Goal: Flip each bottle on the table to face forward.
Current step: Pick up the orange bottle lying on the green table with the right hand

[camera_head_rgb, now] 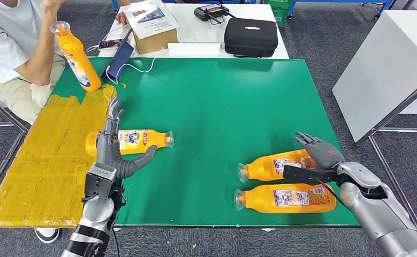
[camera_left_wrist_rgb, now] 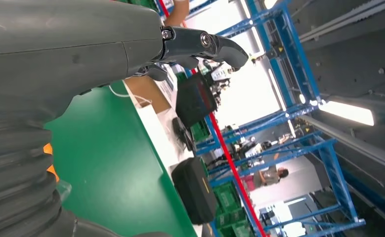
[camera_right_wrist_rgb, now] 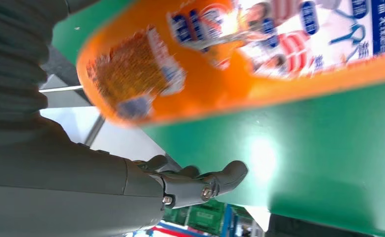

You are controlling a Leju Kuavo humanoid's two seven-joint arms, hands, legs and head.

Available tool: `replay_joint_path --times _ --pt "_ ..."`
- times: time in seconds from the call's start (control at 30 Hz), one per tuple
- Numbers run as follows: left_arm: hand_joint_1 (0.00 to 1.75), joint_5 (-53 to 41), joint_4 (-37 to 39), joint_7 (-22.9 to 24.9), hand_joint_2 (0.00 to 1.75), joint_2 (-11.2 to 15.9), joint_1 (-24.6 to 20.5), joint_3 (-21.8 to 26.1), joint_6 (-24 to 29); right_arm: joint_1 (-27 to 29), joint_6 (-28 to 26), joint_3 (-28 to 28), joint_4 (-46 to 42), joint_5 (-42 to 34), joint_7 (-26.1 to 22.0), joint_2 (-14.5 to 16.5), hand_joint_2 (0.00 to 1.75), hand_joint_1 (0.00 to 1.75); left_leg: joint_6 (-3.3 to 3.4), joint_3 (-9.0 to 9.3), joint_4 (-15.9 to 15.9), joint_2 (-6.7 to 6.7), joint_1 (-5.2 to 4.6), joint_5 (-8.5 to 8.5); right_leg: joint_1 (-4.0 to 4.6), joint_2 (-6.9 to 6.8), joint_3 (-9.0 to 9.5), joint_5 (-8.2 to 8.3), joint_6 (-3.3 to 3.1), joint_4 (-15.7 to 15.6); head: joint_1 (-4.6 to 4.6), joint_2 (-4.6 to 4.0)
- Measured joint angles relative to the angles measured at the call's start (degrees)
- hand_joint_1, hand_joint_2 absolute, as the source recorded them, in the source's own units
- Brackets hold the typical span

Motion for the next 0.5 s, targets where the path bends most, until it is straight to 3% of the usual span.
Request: replay_joint_path --times 0.27,0.5 --pt "0.00 0.5 1.3 0.6 1.75 -0.5 -1.1 -1.3 -0.6 -4.0 -2.8 2.0 10.6 4.7 0.0 6.8 1.75 0.00 0.00 0.02 0.0 0.11 0.02 0.03 0.01 0.00 -0.01 0.00 0.00 0.0 -0.01 0.00" --pt "0.00 1.0 2.1 0.7 1.75 -0.7 -2.0 -1.5 -0.7 -7.1 -4.0 3.7 16.8 6.3 0.7 10.5 1.75 0.00 0.01 0.07 0.0 0.14 0.02 0.02 0.01 0.01 0.03 0.00 0.00 0.0 0.01 0.00"
